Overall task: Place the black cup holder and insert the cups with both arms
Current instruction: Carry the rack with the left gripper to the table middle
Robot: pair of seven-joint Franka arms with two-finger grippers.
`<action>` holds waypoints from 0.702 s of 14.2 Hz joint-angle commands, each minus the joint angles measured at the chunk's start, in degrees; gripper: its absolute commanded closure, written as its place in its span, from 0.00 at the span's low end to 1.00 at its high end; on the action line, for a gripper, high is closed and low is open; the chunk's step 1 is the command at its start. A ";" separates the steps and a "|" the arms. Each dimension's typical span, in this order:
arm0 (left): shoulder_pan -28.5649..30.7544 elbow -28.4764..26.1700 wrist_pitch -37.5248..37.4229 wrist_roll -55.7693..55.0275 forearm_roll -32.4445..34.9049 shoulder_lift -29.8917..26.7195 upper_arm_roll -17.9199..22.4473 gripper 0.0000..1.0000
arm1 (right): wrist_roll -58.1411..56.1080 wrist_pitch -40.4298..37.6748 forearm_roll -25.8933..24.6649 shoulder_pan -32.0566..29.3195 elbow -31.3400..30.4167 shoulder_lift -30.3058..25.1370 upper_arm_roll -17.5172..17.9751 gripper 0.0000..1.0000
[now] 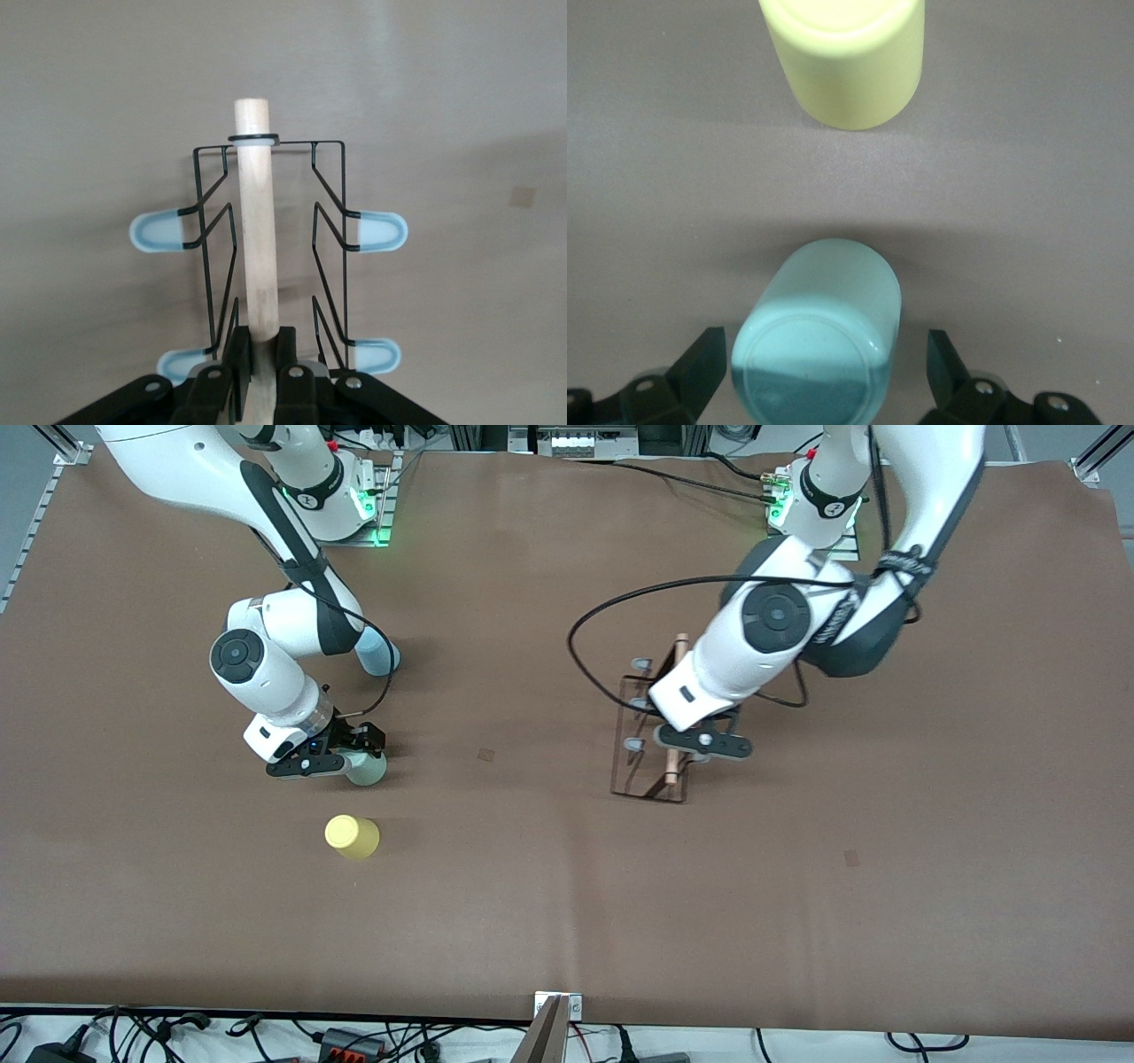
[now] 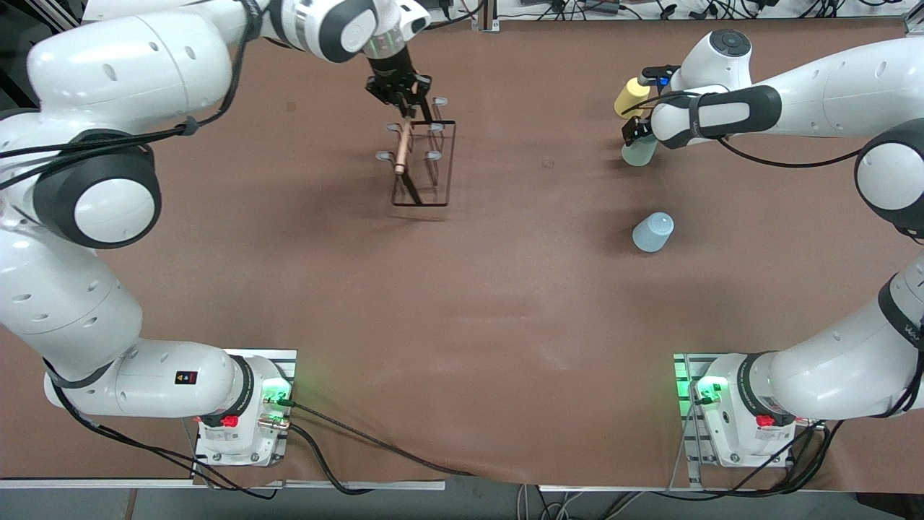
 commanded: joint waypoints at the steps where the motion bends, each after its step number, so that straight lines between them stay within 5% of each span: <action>1: -2.64 2.54 0.35 -3.45 1.11 1.72 0.20 0.94 | 0.32 0.67 0.74 0.34 0.56 0.00 0.02 0.00; 7: -3.35 2.54 0.44 -4.15 0.40 3.13 -0.07 0.93 | 0.33 0.75 0.65 0.25 0.65 0.08 0.02 0.01; 10: -3.35 2.54 0.44 -6.00 0.40 3.92 -0.07 0.93 | 0.32 0.75 0.65 0.25 0.65 0.08 0.02 0.31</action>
